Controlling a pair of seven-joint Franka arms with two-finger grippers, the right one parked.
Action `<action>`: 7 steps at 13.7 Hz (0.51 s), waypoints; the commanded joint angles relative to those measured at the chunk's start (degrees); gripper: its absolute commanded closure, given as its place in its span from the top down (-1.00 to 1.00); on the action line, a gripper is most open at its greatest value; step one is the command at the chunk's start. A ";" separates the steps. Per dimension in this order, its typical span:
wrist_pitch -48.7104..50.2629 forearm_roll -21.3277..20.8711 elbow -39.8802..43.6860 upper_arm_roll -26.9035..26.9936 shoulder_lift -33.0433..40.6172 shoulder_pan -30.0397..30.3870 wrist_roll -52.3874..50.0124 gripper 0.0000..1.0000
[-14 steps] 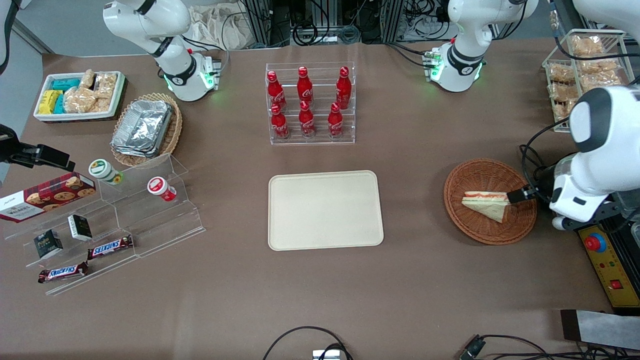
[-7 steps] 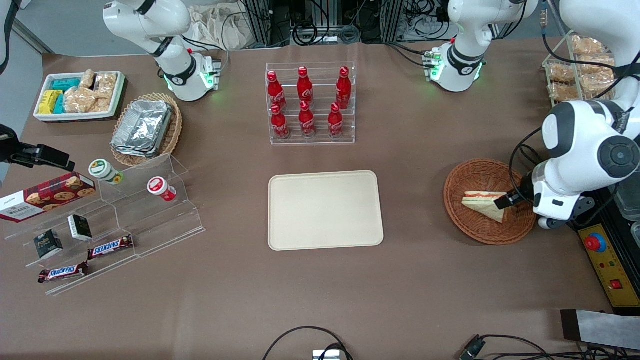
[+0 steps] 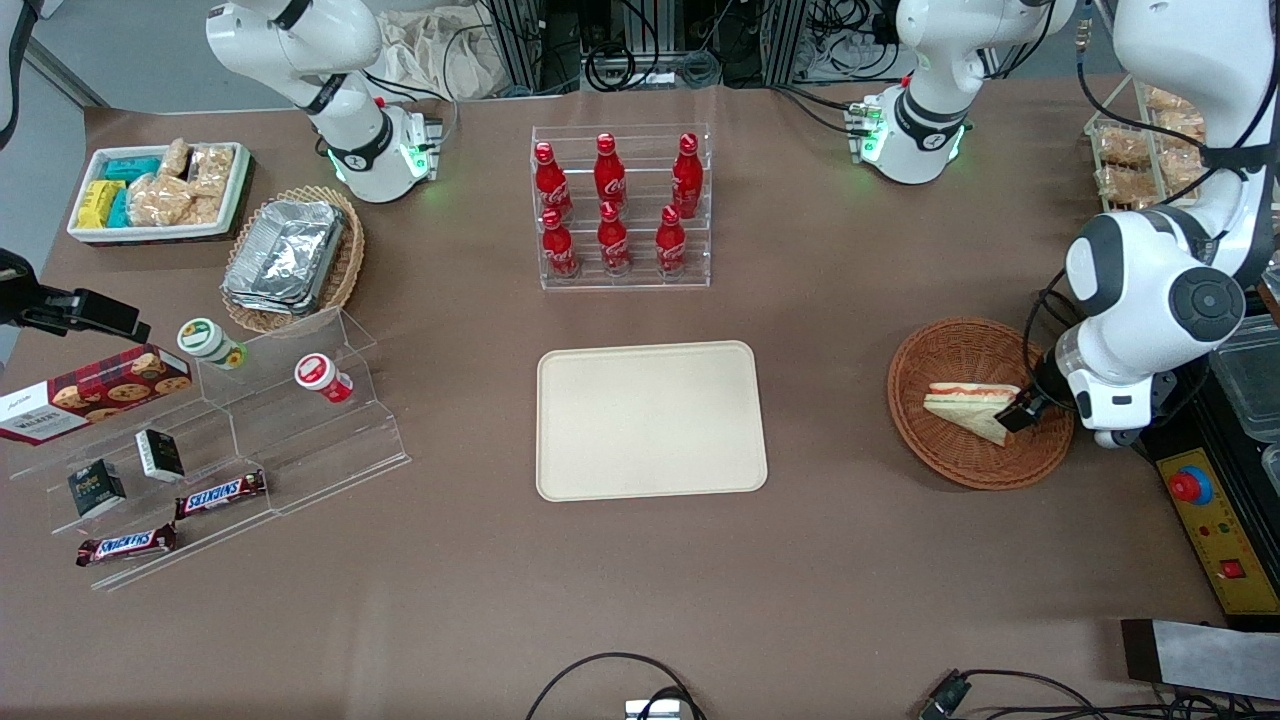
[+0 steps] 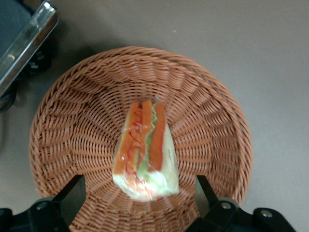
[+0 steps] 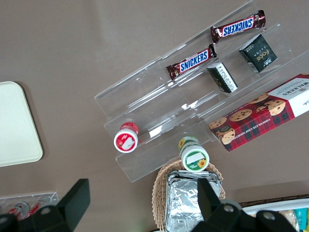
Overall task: Place sandwich from basket to tray
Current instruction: 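Lower the left gripper and close it on the wrapped sandwich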
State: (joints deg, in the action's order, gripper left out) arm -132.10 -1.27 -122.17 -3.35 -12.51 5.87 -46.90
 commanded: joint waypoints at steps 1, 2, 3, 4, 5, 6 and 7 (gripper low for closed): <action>-2.64 0.66 -1.41 -0.16 -0.41 0.98 -3.98 1.00; -2.64 0.66 -1.50 -0.16 -0.76 0.98 -4.69 1.00; -2.64 0.66 -1.76 -0.16 -1.37 0.98 -5.48 1.00; -2.73 0.74 -2.02 -0.16 -1.81 1.07 -5.75 1.00; -2.73 0.74 -2.11 -0.16 -2.25 1.07 -6.36 1.00; -2.99 0.74 -2.02 -0.16 -2.95 1.07 -7.58 1.00; -3.69 0.74 -1.94 -0.25 -3.66 0.98 -8.55 1.00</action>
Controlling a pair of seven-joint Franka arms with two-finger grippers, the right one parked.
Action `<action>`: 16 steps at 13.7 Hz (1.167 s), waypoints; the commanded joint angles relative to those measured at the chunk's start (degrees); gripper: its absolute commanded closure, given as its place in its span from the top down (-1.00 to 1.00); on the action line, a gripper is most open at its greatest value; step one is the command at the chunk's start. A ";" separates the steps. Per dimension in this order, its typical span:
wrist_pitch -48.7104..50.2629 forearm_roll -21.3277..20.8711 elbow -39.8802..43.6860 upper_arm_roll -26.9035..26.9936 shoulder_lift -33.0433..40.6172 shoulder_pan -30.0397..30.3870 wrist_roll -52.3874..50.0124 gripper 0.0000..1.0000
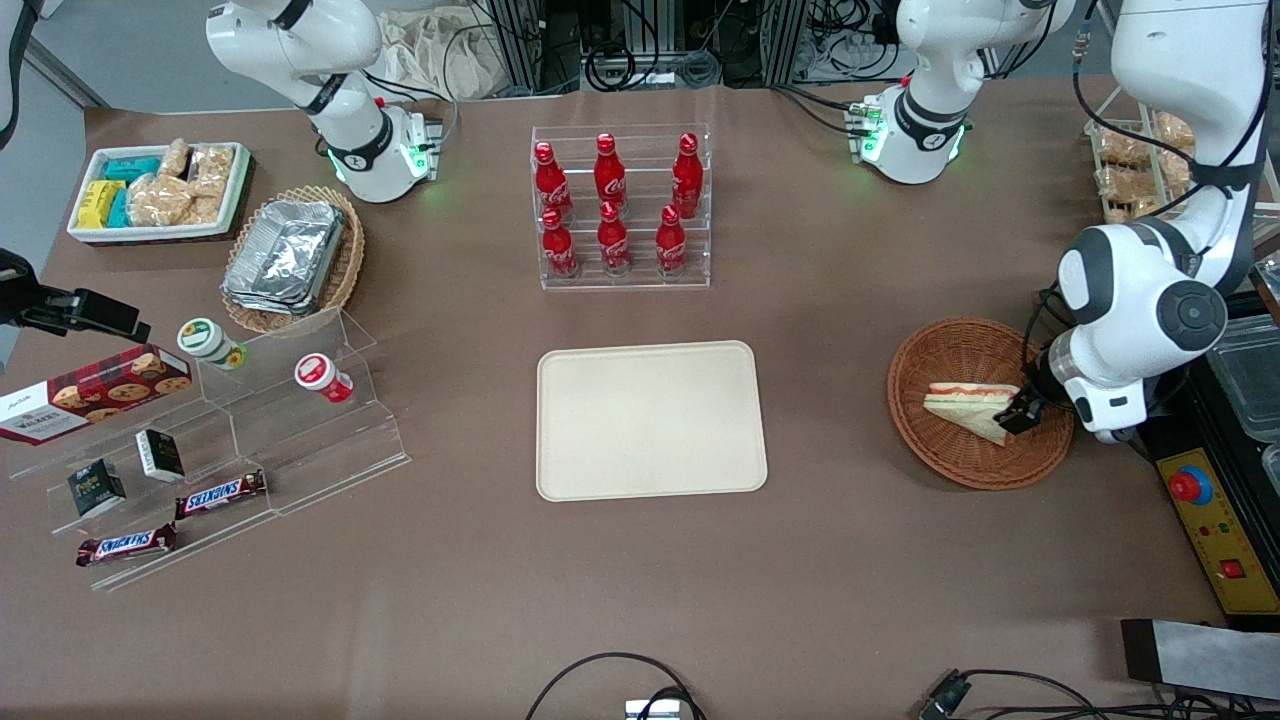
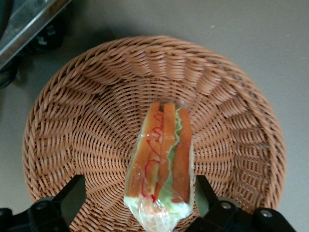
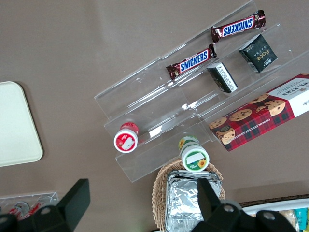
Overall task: Place sandwich from basket to tray
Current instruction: 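Lower the left gripper and close it on the wrapped sandwich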
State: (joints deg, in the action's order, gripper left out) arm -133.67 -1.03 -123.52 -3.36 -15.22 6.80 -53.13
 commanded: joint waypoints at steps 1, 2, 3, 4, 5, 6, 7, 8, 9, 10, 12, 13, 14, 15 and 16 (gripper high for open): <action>-3.16 0.50 -0.58 -0.25 -1.82 -0.04 -2.59 1.00; -3.87 0.33 -0.58 -0.25 -2.52 -0.12 -2.59 0.98; -4.57 0.41 -0.49 -0.25 -3.05 -0.30 -2.77 0.45; -4.67 0.33 -0.49 -0.33 -3.06 -0.56 -2.86 -0.38; -4.67 0.33 -0.49 -0.34 -2.97 -0.56 -2.86 -0.99; -4.67 0.33 -0.14 -0.51 -2.97 -0.65 -2.94 -1.00; -4.58 0.33 -0.05 -0.60 -2.71 -0.65 -3.38 -1.00; -4.32 -0.02 0.12 -0.60 -2.62 -0.74 -3.30 -1.00; -3.97 -0.02 0.82 -0.60 -2.53 -0.74 -3.04 -1.00; -3.18 -0.02 1.61 -0.69 -2.01 -0.74 -2.68 -1.00; 3.03 -0.29 5.29 -0.86 -1.04 -0.74 -1.72 -1.00; 6.81 -0.20 8.27 -1.47 -0.95 -0.74 -0.15 -1.00; 10.85 -0.20 11.17 -2.44 -0.95 -0.74 1.09 -1.00; 15.15 -0.46 14.42 -3.23 -0.86 -0.74 2.58 -1.00; 19.37 -0.46 17.58 -4.28 -0.69 -0.74 5.20 -1.00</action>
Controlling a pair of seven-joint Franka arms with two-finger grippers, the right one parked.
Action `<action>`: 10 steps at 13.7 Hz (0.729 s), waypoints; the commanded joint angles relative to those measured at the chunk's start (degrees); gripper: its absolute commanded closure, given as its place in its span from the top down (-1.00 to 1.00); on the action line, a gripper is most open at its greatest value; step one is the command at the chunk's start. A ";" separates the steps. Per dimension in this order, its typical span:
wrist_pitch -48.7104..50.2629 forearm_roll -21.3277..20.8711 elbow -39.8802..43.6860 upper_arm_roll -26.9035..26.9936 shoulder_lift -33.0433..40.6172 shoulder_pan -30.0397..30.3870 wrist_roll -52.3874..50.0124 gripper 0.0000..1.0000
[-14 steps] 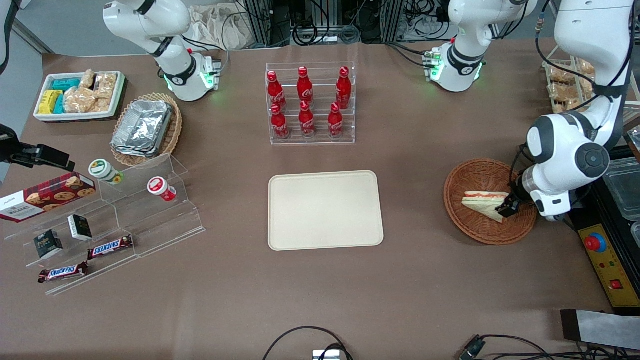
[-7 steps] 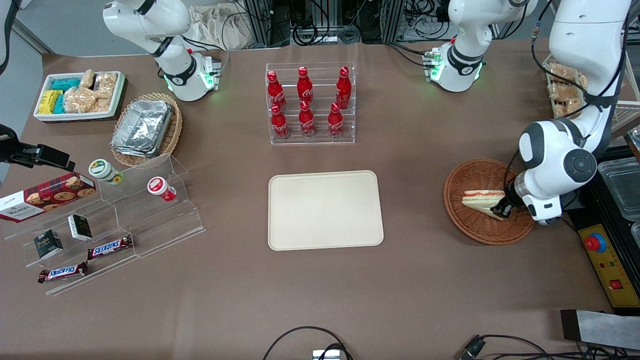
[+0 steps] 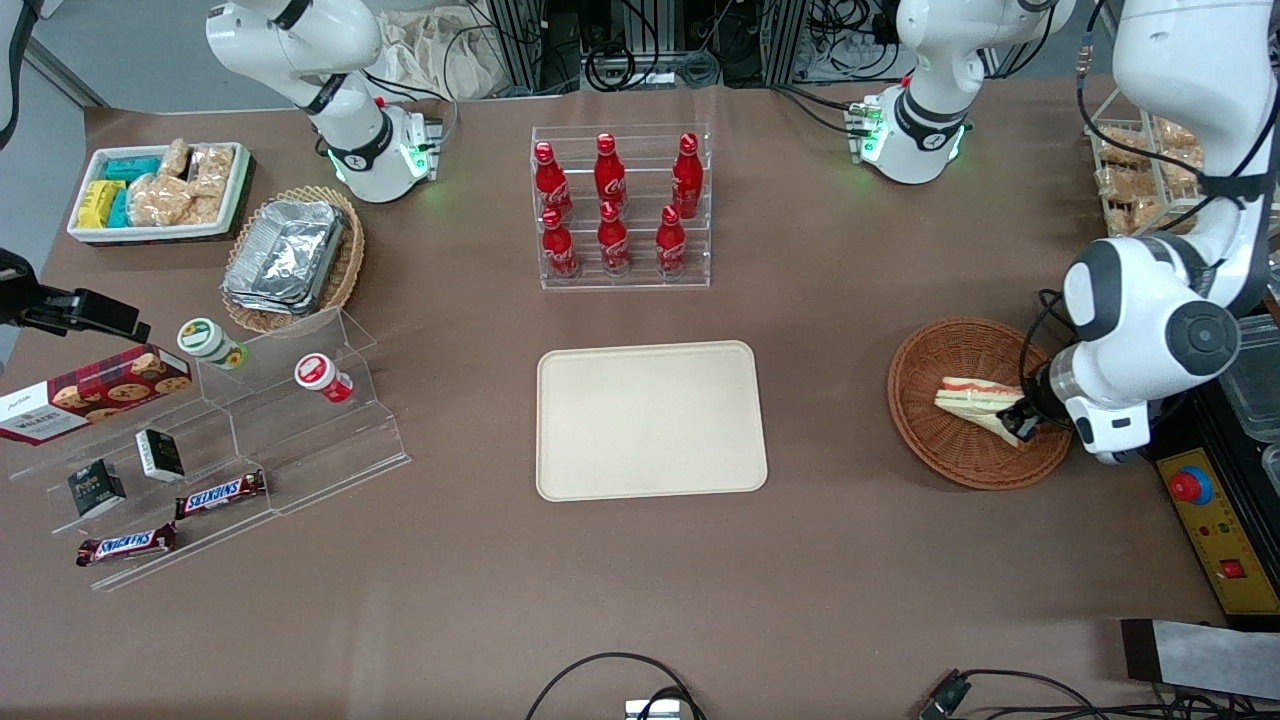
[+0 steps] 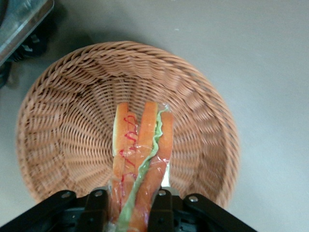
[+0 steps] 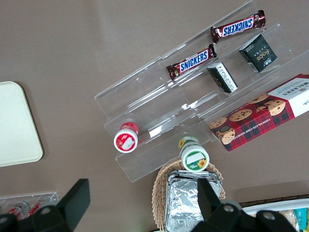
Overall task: Place sandwich from basket to tray
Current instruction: 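Lift the sandwich and carry it with the left gripper over the cream tray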
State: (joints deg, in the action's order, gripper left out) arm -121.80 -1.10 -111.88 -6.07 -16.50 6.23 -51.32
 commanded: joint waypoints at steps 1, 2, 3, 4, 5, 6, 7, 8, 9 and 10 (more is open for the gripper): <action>12.59 -0.39 9.89 -2.62 0.59 -0.17 6.90 -1.00; 17.86 -0.30 14.37 -3.77 0.24 -0.26 10.16 -1.00; 22.96 -0.30 19.03 -5.52 -0.11 -0.26 13.24 -1.00; 25.79 -0.30 23.07 -7.71 -1.42 -0.61 17.88 -1.00; 26.69 -0.30 26.25 -9.99 -3.08 -1.04 22.01 -1.00; 26.70 -0.30 28.19 -11.67 -4.23 -2.18 23.53 -1.00; 25.83 -0.22 29.00 -12.73 -5.37 -4.11 23.55 -1.00; 25.65 -0.22 29.96 -13.18 -6.78 -7.17 23.29 -1.00; 25.47 -0.30 31.10 -13.18 -8.53 -10.59 23.20 -1.00; 25.21 -0.30 31.64 -13.18 -10.72 -13.41 23.72 -1.00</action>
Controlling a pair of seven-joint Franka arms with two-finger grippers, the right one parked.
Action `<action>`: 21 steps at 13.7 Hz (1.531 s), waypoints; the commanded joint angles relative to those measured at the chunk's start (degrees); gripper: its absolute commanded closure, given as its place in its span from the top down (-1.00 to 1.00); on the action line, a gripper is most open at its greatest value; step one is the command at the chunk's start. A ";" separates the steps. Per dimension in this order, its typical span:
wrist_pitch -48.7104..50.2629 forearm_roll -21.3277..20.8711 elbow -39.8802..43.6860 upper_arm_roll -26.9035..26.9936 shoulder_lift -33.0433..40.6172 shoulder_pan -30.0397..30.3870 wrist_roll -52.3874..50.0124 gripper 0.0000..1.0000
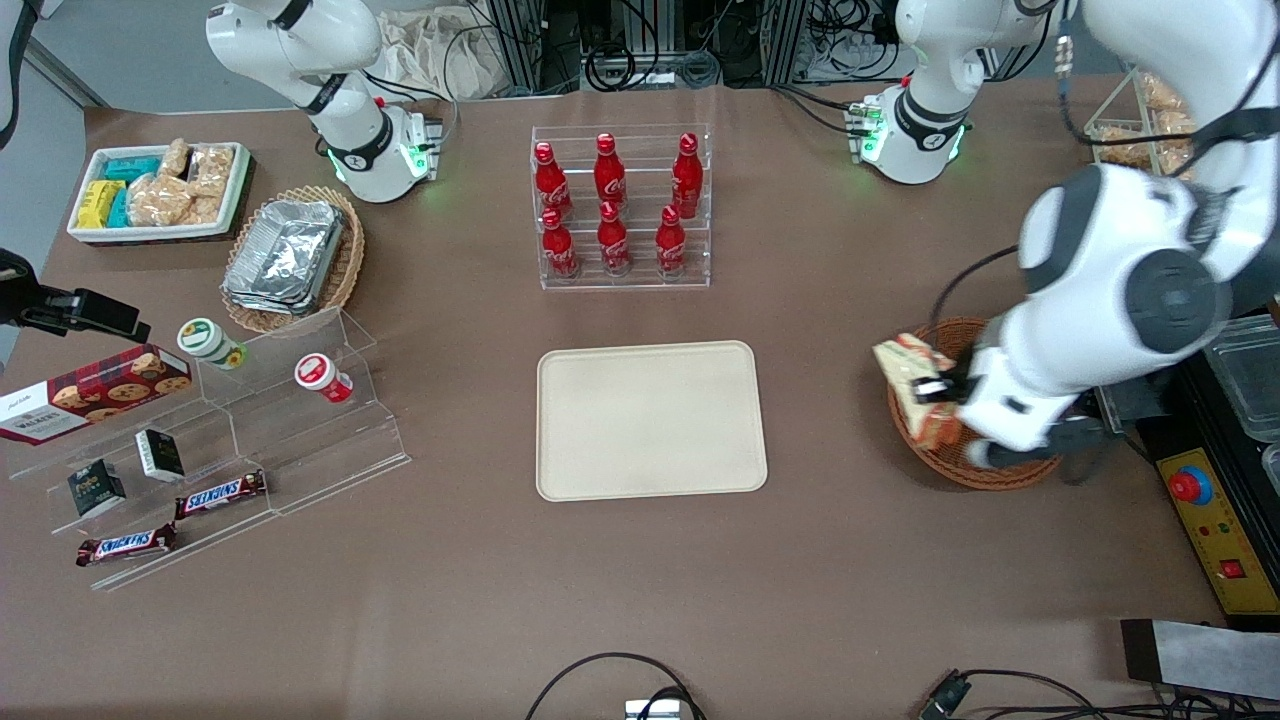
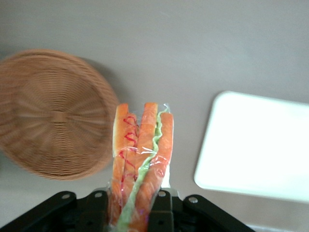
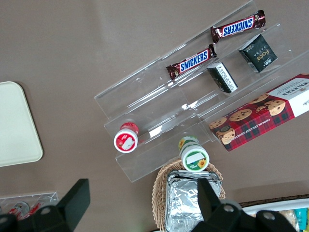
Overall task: Place sandwich from basket to tray
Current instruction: 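Lift the sandwich and carry it with the left gripper over the cream tray, then lower the sandwich onto the tray and open the left gripper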
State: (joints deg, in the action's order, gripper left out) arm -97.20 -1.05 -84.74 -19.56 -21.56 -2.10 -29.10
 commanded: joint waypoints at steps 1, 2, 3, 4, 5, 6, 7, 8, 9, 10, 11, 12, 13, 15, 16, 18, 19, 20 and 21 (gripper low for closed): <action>-1.22 -0.35 5.19 0.31 -8.12 -7.28 1.58 -1.00; -3.85 -0.35 6.15 0.31 -10.58 -9.39 1.15 -1.00; -5.97 -0.44 6.51 0.40 -12.78 -11.07 0.80 -1.00; -8.16 -0.53 6.51 0.49 -14.72 -12.30 0.71 -1.00; -10.10 -0.53 6.51 0.49 -16.39 -13.18 0.45 -1.00; -11.16 -0.70 6.51 0.57 -18.32 -14.67 -0.43 -1.00; -11.61 -2.53 6.51 0.66 -19.82 -16.25 -1.31 -1.00; -12.74 -4.90 6.51 0.75 -21.66 -16.79 -2.71 -1.00; -14.84 -5.71 6.51 0.75 -23.07 -17.15 -4.37 -1.00; -17.04 -5.89 6.51 0.75 -24.13 -17.67 -5.00 -1.00; -18.45 -5.98 6.51 0.75 -25.01 -17.85 -5.09 -1.00; -18.64 -5.98 6.51 0.75 -25.72 -17.94 -5.18 -1.00; -18.64 -5.98 6.43 0.75 -25.81 -17.94 -5.18 -0.95; -18.21 -6.15 6.34 0.75 -25.55 -17.85 -6.67 0.61; -18.03 -6.15 6.25 0.75 -25.20 -17.76 -6.68 0.88; -17.85 -3.53 6.34 0.66 -24.76 -16.71 -9.56 1.00; -17.85 -3.69 6.34 0.75 -24.06 -16.71 -11.06 1.00; -17.68 -4.04 6.34 0.75 -22.75 -16.62 -11.68 1.00; -17.24 -3.78 6.34 0.84 -20.91 -16.62 -12.56 1.00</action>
State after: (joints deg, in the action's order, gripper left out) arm -116.26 -5.48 -78.49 -19.17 -46.10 -18.53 -39.32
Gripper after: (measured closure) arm 0.141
